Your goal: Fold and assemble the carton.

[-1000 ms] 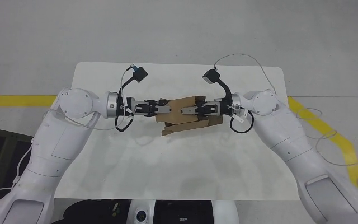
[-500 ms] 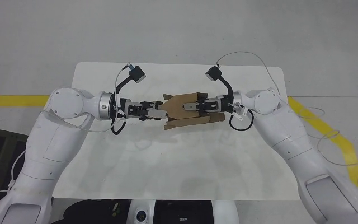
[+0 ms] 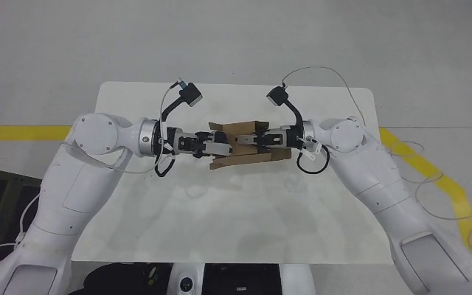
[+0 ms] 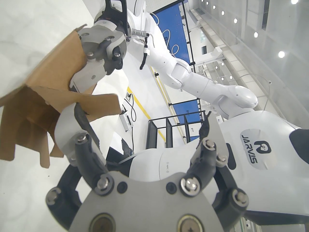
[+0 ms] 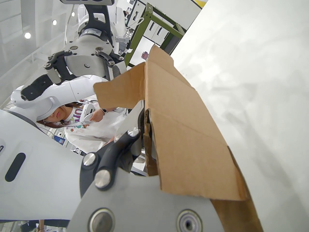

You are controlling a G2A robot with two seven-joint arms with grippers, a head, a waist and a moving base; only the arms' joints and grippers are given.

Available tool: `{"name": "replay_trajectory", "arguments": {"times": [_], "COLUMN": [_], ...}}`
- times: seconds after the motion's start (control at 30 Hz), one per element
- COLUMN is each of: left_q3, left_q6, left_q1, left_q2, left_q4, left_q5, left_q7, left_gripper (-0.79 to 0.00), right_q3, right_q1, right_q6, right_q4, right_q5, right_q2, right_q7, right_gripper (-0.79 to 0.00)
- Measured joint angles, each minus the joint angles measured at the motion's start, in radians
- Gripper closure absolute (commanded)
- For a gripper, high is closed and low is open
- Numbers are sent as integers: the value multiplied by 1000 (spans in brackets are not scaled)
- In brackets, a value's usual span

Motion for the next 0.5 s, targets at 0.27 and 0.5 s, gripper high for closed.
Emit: {"name": "replay_trajectory", "arguments": {"times": [0.27, 0.5], "left_q3": [34, 26], "left_q6": [13, 6], "left_q1": [-6, 7], "left_q2": [-9, -9], "left_q4": [-18, -37], "left_q5": [90, 102], "left_q7": [107, 131], "left_gripper": [-785, -785], "right_q3": [0, 11], "right_q1": [-7, -8], "right_q6": [-4, -8], "right_q4": [-11, 3], "right_q5": [11, 16], "right_q2": [-7, -10], "right_q7": [10, 12], "right_gripper": [0, 0]}}
